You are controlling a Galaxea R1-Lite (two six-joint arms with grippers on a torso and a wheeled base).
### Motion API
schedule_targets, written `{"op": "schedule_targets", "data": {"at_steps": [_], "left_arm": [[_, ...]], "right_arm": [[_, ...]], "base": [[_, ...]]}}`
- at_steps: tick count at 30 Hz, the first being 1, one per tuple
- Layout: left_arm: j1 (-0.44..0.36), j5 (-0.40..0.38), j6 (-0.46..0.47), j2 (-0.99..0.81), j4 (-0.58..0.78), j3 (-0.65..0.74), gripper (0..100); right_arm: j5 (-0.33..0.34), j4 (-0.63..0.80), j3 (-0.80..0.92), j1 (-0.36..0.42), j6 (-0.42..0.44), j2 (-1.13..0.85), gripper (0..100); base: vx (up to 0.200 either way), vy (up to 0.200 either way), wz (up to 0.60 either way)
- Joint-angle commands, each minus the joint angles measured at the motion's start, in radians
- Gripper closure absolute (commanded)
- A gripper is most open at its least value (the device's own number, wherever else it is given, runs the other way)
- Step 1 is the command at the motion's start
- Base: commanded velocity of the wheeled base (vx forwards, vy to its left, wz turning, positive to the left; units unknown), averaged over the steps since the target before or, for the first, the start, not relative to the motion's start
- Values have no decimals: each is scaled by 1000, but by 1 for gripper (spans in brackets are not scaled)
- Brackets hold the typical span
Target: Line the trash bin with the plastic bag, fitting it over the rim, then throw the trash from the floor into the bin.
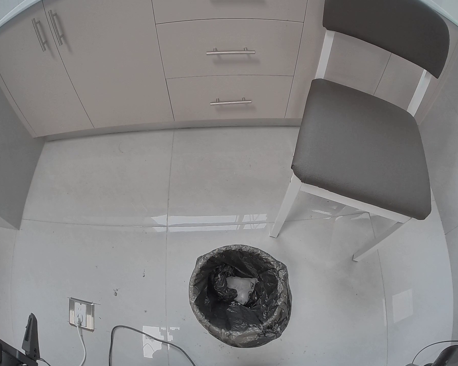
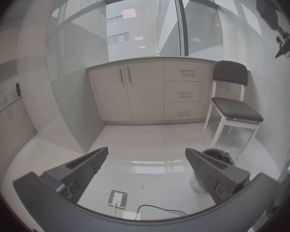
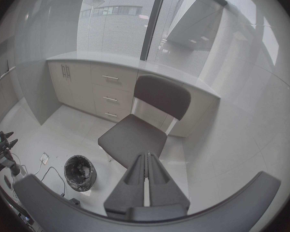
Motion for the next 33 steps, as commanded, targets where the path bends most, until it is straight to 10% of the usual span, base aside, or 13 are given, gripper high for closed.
{"op": "schedule_targets", "data": {"at_steps": [1, 6, 33], "left_arm": [[0, 15, 57, -16, -15, 2, 0], [0, -183, -9, -16, -50, 24, 0], [-20, -92, -7, 22, -6, 10, 0]], "right_arm": [[-1, -3, 0, -21, -3, -128, 100], [1, -11, 0, -20, 0, -148, 100], [1, -2, 0, -10, 3, -265, 100]], "base": [[0, 0, 0], [0, 0, 0], [0, 0, 0]]}}
